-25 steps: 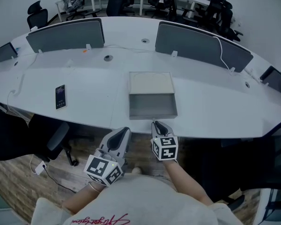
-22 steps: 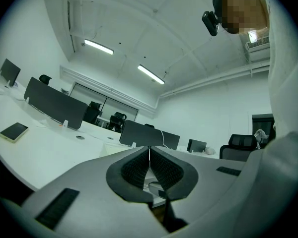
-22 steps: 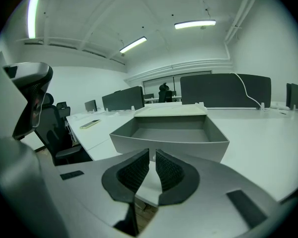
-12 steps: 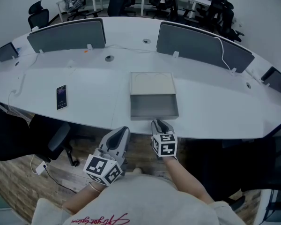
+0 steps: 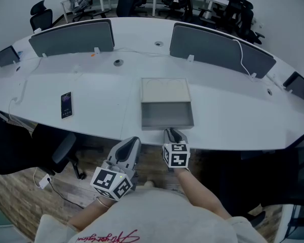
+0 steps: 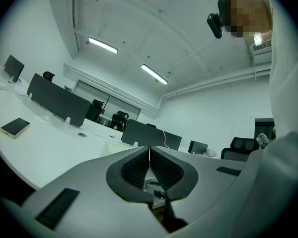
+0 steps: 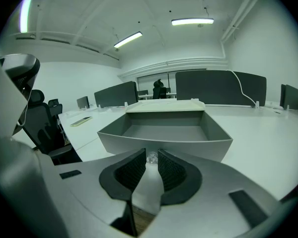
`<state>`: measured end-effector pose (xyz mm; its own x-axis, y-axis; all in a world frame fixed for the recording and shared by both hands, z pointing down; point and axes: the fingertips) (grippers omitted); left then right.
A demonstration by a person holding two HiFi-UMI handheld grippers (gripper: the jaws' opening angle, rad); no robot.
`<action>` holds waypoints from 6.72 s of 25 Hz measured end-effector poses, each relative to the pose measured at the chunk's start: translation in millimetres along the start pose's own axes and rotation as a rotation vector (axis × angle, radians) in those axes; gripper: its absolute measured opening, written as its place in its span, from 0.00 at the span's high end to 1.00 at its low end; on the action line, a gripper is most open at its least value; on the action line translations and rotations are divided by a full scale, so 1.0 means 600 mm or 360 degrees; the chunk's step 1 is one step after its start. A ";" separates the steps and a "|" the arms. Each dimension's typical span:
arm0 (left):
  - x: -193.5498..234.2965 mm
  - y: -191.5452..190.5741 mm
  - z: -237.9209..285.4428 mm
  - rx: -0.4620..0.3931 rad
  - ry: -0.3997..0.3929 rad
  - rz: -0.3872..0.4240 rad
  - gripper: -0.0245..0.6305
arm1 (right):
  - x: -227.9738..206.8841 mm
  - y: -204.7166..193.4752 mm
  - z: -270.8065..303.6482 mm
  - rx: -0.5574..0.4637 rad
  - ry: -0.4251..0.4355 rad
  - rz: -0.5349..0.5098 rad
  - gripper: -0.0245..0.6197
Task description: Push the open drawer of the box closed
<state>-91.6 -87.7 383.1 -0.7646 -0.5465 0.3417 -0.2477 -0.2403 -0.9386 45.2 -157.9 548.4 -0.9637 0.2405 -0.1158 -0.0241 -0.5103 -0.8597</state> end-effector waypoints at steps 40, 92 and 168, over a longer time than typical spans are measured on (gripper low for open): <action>0.028 0.005 -0.021 -0.0035 0.0027 -0.0079 0.93 | -0.008 -0.017 0.004 0.0090 -0.0158 0.0029 0.85; 0.020 -0.003 0.028 -0.0015 0.0153 -0.0122 0.93 | -0.017 0.018 0.033 0.0097 0.0080 0.0183 0.85; -0.002 -0.016 0.152 0.0009 0.0267 -0.0119 0.93 | -0.039 0.061 0.097 0.0161 0.0398 0.0328 0.85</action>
<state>-34.2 -158.1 396.3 -0.8328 -0.3856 0.3972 -0.3046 -0.2800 -0.9104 51.3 -230.5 548.7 -0.8564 0.3122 -0.4112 0.1264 -0.6454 -0.7533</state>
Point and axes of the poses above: the fingertips, and each gripper's own axes: z forward along the fingers, x to its left, y out of its top, and after that the axes turned 5 degrees about y, right-handed
